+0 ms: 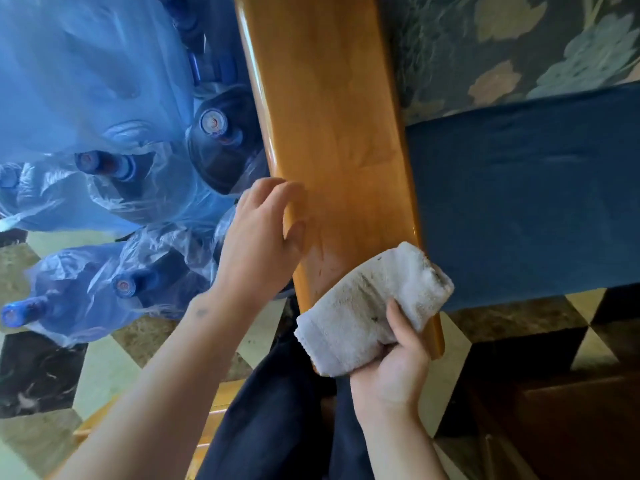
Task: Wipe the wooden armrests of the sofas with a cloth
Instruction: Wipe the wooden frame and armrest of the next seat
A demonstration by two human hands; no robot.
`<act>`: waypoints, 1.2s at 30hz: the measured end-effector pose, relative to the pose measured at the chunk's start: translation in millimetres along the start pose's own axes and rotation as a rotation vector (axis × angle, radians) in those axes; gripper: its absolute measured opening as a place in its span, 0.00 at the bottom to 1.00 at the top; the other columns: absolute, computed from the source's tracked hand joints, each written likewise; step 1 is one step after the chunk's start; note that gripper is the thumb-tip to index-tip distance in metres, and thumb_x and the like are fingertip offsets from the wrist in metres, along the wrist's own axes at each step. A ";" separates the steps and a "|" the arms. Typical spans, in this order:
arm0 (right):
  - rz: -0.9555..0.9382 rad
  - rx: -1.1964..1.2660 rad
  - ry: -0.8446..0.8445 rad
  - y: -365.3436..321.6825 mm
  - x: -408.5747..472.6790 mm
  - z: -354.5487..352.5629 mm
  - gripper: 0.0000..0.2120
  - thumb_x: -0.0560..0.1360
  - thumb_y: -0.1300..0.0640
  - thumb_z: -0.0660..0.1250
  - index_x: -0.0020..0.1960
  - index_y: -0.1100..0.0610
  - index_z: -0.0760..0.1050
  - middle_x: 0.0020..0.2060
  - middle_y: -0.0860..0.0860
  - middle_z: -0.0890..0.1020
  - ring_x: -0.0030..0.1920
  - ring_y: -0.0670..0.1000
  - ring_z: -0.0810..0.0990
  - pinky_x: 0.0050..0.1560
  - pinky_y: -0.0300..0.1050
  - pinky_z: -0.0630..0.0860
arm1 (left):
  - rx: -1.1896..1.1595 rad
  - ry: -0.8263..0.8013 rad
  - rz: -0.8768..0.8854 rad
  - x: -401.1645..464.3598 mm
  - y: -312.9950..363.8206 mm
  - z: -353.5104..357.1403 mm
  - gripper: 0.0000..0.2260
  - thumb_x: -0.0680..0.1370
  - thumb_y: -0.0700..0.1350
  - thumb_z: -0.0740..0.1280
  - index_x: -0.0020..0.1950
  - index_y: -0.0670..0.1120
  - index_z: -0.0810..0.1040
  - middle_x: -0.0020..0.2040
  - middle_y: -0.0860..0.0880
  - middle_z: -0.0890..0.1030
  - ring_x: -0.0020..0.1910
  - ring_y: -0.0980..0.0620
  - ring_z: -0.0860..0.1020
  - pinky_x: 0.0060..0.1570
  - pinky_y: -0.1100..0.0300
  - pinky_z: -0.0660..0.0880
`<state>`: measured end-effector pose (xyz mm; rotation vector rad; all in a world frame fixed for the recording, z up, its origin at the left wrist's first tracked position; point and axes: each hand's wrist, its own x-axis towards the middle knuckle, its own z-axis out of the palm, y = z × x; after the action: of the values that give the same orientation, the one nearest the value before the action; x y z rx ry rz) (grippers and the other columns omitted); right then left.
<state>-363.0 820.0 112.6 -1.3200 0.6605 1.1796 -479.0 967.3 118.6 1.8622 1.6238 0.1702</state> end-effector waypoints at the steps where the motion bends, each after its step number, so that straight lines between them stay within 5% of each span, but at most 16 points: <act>1: -0.002 0.018 -0.020 -2.3 3.9 5.5 0.15 0.74 0.57 0.72 0.58 0.47 0.87 0.58 0.49 0.88 0.58 0.51 0.87 0.47 0.48 0.86 | 0.019 -0.012 0.013 10.1 3.3 -2.1 0.18 0.80 0.41 0.70 0.69 0.45 0.76 0.70 0.45 0.75 0.69 0.42 0.74 0.62 0.52 0.72; 6: 0.023 0.068 -0.111 -16.5 24.0 46.7 0.15 0.71 0.59 0.71 0.54 0.48 0.89 0.55 0.50 0.89 0.54 0.52 0.88 0.44 0.46 0.86 | 0.145 -0.103 -0.050 65.6 17.2 -10.0 0.34 0.75 0.43 0.77 0.78 0.44 0.66 0.82 0.43 0.61 0.80 0.40 0.61 0.74 0.53 0.62; 10: -0.018 0.060 -0.141 -29.7 49.3 91.0 0.16 0.68 0.59 0.73 0.52 0.46 0.89 0.55 0.50 0.89 0.55 0.53 0.88 0.59 0.58 0.81 | 0.184 -0.182 -0.152 116.4 14.0 -26.2 0.53 0.70 0.48 0.81 0.83 0.41 0.49 0.85 0.43 0.47 0.83 0.42 0.44 0.79 0.51 0.47; 14: -0.046 0.086 -0.141 -44.9 76.3 148.2 0.14 0.74 0.63 0.70 0.55 0.51 0.88 0.54 0.51 0.89 0.54 0.54 0.89 0.62 0.61 0.80 | 0.242 -0.270 -0.218 160.8 1.8 -53.2 0.61 0.68 0.47 0.83 0.84 0.44 0.40 0.85 0.46 0.40 0.83 0.44 0.47 0.75 0.42 0.65; 19: -0.057 0.001 -0.186 -61.7 102.2 218.8 0.14 0.73 0.61 0.71 0.55 0.51 0.87 0.54 0.51 0.89 0.53 0.54 0.89 0.59 0.58 0.83 | 0.313 -0.205 -0.135 170.2 -9.3 -45.4 0.52 0.73 0.39 0.77 0.84 0.42 0.41 0.85 0.45 0.43 0.83 0.46 0.49 0.80 0.48 0.58; 25: -0.078 -0.144 -0.155 -75.9 125.3 301.7 0.13 0.68 0.59 0.74 0.52 0.50 0.87 0.51 0.49 0.90 0.53 0.54 0.89 0.57 0.58 0.84 | 0.283 -0.175 -0.113 170.5 -21.9 -41.6 0.61 0.64 0.51 0.83 0.84 0.43 0.44 0.83 0.51 0.41 0.81 0.52 0.40 0.76 0.60 0.42; 29: -0.021 -0.157 -0.182 -77.5 134.6 349.4 0.07 0.70 0.56 0.74 0.42 0.45 0.89 0.45 0.46 0.90 0.46 0.51 0.90 0.42 0.48 0.84 | 0.260 -0.178 -0.138 169.1 -17.7 -40.5 0.61 0.65 0.52 0.82 0.84 0.49 0.43 0.83 0.53 0.39 0.81 0.49 0.40 0.78 0.53 0.48; 32: -0.040 -0.188 -0.196 -75.3 139.8 389.3 0.05 0.73 0.55 0.73 0.42 0.47 0.86 0.41 0.45 0.90 0.47 0.51 0.87 0.39 0.45 0.80 | 0.245 -0.213 -0.184 171.5 -17.6 -40.7 0.62 0.67 0.53 0.81 0.81 0.48 0.35 0.84 0.51 0.37 0.83 0.44 0.41 0.81 0.51 0.50; 36: -0.144 -0.273 -0.251 -74.9 149.7 444.8 0.04 0.76 0.57 0.71 0.48 0.49 0.81 0.50 0.49 0.85 0.49 0.52 0.85 0.45 0.46 0.79 | 0.227 -0.237 -0.198 169.6 -19.1 -40.0 0.60 0.70 0.54 0.79 0.75 0.51 0.28 0.80 0.53 0.30 0.83 0.45 0.39 0.81 0.50 0.51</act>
<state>-352.6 1294.8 93.7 -1.3887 0.2243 1.3218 -477.0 1139.6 86.4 1.7908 1.7016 -0.3200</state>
